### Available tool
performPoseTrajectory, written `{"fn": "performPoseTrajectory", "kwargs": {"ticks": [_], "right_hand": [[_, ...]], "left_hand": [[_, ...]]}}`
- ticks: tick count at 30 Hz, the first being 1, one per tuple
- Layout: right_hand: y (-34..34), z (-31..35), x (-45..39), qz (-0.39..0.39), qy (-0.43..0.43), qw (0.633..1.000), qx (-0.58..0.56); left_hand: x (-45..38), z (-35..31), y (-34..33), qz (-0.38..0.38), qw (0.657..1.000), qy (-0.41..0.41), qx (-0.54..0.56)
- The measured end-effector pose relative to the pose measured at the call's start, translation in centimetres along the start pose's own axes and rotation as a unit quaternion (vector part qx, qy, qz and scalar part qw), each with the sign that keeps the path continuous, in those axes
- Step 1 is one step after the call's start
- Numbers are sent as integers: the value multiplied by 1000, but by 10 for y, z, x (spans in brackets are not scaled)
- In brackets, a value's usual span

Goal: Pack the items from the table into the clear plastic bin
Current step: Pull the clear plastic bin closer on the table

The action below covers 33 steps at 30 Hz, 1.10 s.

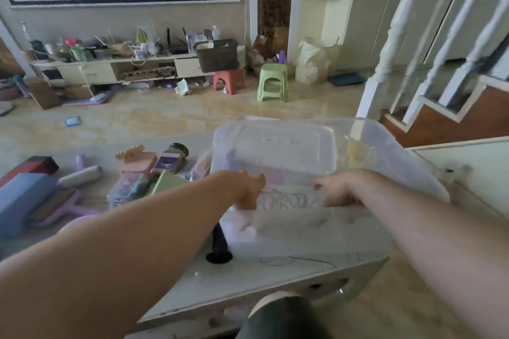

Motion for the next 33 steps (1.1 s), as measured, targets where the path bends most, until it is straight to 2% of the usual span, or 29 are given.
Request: {"fn": "performPoseTrajectory", "kwargs": {"ticks": [2,5,7,9,11,13,16,18,20,22,25,27,30,33], "right_hand": [[-4,5,-6,53,-1,998,17],[-7,8,-6,104,-19,993,51],[-7,11,-7,105,-20,992,68],[-11,10,-12,71,-2,993,94],[-15,12,-11,50,20,988,145],[-14,16,-5,36,18,984,175],[2,28,12,-46,20,982,180],[18,49,32,-118,47,981,148],[28,83,53,-200,114,969,92],[26,127,76,-266,209,940,35],[-1,196,103,-291,338,895,-23],[-28,234,103,-270,385,882,-4],[-69,276,79,-204,377,899,92],[-98,292,45,-132,311,921,193]], "left_hand": [[-10,1,-6,34,999,1,-8],[-19,-4,-10,80,996,-1,38],[-22,-8,-10,87,994,-5,62],[-22,-9,-10,60,998,-11,36],[-17,-8,-10,18,999,-38,-26],[-11,-7,-6,-59,994,-79,-51],[13,10,14,-221,969,-104,26],[42,35,23,-313,938,-109,105],[71,67,18,-383,904,-95,167],[93,103,-6,-406,891,-45,198],[110,154,-64,-365,907,61,199],[115,176,-106,-307,926,110,192],[123,196,-166,-211,952,167,145],[127,220,-212,-144,956,202,157]]}}
Point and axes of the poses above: each hand's wrist, its own x-axis away from the middle knuckle, its own y-axis out of the back of the hand, z = x × y, the point moved 2 cm from there along -x, towards the middle knuckle, and after that the axes turned 5 degrees about -x, right-handed, at the moved point
